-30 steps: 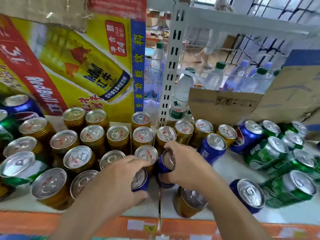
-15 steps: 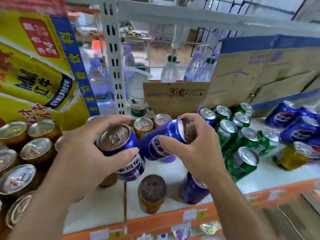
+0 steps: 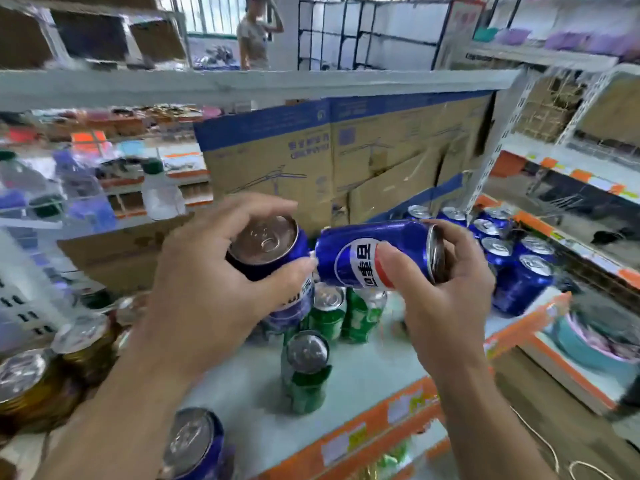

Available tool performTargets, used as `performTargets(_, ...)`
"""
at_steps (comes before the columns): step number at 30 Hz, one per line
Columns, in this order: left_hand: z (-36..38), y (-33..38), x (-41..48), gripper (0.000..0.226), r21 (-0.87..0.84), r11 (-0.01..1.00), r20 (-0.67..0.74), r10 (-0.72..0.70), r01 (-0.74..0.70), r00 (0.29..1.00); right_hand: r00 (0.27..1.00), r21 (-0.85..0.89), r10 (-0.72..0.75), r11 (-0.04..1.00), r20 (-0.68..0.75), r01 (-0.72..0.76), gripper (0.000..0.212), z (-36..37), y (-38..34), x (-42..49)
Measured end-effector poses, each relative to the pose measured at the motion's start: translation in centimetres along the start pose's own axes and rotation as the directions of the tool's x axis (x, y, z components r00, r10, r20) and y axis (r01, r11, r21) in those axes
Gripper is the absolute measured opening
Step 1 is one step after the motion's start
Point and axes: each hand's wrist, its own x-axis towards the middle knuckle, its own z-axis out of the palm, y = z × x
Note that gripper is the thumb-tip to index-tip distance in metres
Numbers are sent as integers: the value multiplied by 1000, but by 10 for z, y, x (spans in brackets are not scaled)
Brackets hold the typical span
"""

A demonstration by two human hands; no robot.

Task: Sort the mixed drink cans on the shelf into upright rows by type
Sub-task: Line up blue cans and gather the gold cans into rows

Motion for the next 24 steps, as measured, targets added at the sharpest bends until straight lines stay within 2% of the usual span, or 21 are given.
performTargets(3, 50, 21, 30, 40, -29, 998, 46, 51, -50, 998, 998, -12, 17, 1000, -54, -17, 55, -38, 17, 32)
performTargets(6, 100, 32, 55, 40, -14, 998, 104, 63, -62, 993, 996, -58, 16, 998, -83, -21, 48, -71, 35, 60)
performTargets(10, 159, 22, 79, 41, -6, 1000, 212, -3, 5, 977, 999, -148, 6, 989, -48, -13, 48, -97, 60, 101)
performTargets(14, 206, 3, 90, 43, 124, 990, 343, -104, 65, 933, 998, -267, -1, 964, 64, 18, 51, -104, 87, 145)
performTargets(17, 231, -11, 94, 44, 226, 970, 434, -179, 86, 883, 982, -366, 9, 929, 189, 61, 61, -100, 106, 171)
performTargets(24, 275, -35, 92, 40, 472, 862, 504, -435, 184, 746, 913, -466, 39, 868, 406, 170, 60, -70, 129, 201)
